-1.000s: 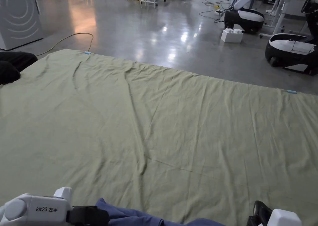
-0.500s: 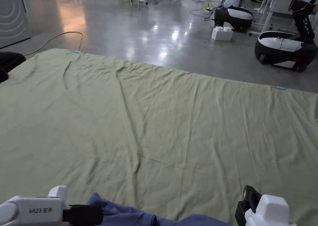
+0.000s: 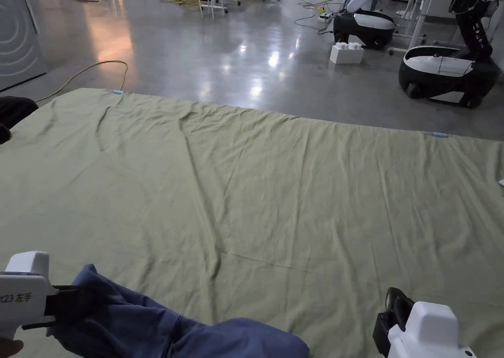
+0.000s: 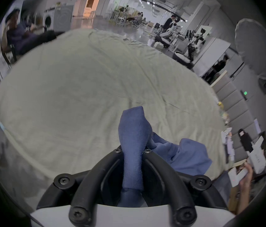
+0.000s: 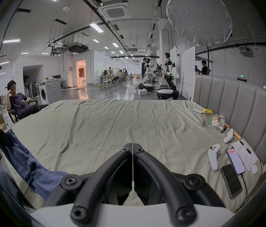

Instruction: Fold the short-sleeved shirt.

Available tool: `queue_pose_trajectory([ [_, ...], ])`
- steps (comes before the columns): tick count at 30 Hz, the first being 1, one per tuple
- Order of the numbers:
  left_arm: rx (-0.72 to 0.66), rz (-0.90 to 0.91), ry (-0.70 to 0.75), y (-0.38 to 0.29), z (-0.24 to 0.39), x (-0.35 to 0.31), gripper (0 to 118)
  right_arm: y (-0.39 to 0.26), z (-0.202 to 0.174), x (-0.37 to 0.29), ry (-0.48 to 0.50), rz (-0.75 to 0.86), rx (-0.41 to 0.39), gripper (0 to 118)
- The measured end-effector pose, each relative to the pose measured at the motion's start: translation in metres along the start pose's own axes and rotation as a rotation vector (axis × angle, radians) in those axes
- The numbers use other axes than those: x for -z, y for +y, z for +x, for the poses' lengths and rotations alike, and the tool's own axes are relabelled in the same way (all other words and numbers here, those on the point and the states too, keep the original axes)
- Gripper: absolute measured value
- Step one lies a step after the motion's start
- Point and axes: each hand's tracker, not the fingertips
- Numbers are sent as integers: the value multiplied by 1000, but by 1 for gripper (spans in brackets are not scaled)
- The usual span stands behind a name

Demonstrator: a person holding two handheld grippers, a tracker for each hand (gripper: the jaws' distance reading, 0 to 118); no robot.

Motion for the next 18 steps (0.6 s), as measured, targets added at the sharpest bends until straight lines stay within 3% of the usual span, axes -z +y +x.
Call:
queue_pose_trajectory([
  [8, 81, 13, 63, -2, 58, -3, 14, -6, 1, -1, 6, -17, 21, 1],
  [18, 109, -24, -70, -23, 137, 29, 14, -9, 2, -3, 16, -24, 32, 1],
])
